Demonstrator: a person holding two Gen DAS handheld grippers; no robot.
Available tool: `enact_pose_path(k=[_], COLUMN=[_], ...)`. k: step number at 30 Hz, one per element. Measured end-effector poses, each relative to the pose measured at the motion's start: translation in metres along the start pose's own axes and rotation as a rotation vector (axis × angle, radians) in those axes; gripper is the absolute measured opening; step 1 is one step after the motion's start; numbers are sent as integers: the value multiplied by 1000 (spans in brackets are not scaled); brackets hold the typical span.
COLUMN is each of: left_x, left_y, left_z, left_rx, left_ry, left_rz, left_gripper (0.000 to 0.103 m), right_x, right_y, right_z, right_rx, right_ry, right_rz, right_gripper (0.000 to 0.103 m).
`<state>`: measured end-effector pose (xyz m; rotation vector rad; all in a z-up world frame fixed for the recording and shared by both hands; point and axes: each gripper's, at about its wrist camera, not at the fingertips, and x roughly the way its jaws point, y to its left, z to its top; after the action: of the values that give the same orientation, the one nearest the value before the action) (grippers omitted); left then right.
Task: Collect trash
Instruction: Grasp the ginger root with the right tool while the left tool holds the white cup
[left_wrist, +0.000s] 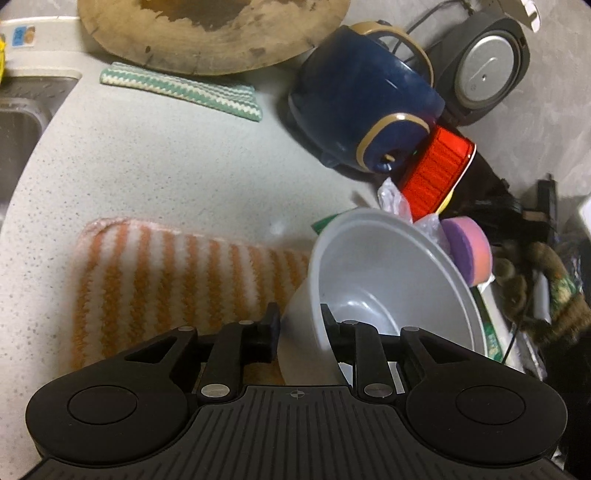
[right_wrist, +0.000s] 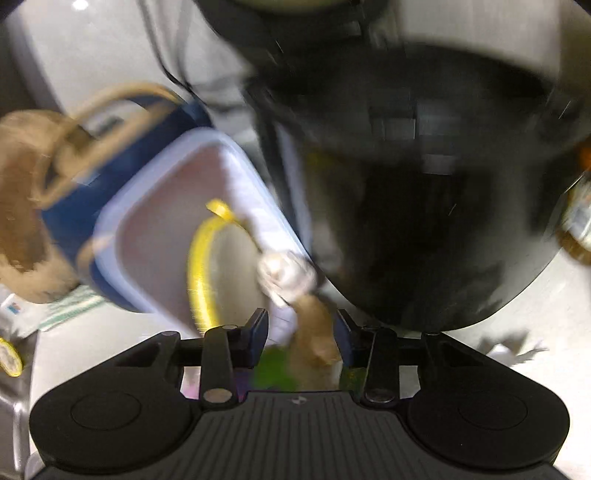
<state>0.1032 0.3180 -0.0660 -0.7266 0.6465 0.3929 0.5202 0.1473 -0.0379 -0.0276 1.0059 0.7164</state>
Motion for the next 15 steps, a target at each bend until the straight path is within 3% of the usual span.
enact_pose_path(k=[6,7,8,10,15], left_x=[2,3,4,6,11], left_y=[-1,0,0,2,12], left_z=[0,0,1,3,10], left_rx=[14,17,22,20,-29], left_ry=[13,15,18,29,72], left_rz=[-8,-12,-14,-13,-53], left_gripper=[24,22,21,19,15], right_x=[36,38,37,26,-39], right_y=[-3,0,3,2,5], right_z=[-3,-4,-5,-6,-13], right_rx=[11,-26,-59,-18,65], right_ry=[50,63,69,64,-73], right_rz=[-75,-78,-92,-81,-38], right_gripper=[47,45,36,36,36])
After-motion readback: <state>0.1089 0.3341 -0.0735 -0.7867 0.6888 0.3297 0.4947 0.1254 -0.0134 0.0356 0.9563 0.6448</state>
